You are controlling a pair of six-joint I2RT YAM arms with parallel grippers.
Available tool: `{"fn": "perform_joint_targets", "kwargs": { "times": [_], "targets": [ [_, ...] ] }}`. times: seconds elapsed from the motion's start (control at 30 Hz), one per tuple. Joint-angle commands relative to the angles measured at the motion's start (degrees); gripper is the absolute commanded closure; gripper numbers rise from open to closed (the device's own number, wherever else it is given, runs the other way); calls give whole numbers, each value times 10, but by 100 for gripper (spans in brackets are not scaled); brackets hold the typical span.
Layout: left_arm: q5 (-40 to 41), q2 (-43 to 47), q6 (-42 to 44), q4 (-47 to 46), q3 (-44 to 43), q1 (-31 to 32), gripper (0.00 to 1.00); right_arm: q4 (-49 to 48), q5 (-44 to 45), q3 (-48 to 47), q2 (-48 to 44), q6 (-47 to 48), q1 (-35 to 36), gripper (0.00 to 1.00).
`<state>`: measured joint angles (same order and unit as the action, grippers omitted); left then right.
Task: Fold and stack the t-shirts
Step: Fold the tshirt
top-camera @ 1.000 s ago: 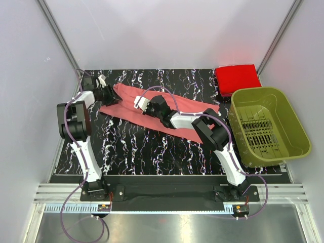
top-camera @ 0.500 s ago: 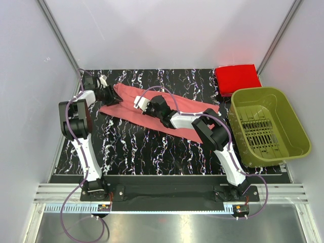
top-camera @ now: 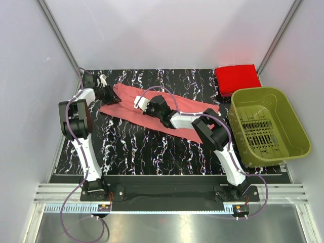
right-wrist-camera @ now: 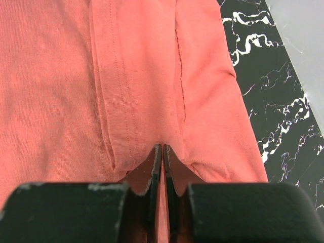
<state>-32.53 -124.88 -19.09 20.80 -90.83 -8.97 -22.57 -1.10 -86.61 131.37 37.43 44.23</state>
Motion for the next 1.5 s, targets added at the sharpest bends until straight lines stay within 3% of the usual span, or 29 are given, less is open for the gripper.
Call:
{"fn": "perform_joint_targets", "kwargs": {
  "times": [0.0, 0.23, 0.43, 0.73, 0.9, 1.17, 1.23, 1.3, 1.33, 1.47],
  "targets": [
    [75, 39, -5, 63, -46, 6, 71, -14, 0, -16, -14, -5, -1, 89],
    [150, 51, -15, 125, -65, 12, 64, -15, 0, -15, -17, -5, -1, 89],
    [121, 103, -24, 48, -22, 16, 58, -13, 0, -18, -12, -6, -1, 89],
    [36, 69, -42, 14, -22, 34, 62, -15, -4, -18, -13, -8, -1, 89],
    [93, 20, -38, 78, -64, 49, 62, -16, -5, -11, -16, -6, -1, 90],
    [171, -53, -34, 104, -106, 50, 60, -24, 6, 10, -25, 4, -2, 94],
    [189, -53, -35, 107, -121, 50, 54, -22, 8, 14, -33, 7, -1, 94],
    [173, -46, -32, 93, -134, 51, 50, -18, 8, 17, -43, 7, -1, 90],
    [146, -35, -34, 85, -137, 52, 46, -16, 9, 19, -56, 5, -1, 79],
    [56, -13, -65, 40, -153, 53, 41, 4, 13, 28, -101, -17, -1, 62]
  ]
}}
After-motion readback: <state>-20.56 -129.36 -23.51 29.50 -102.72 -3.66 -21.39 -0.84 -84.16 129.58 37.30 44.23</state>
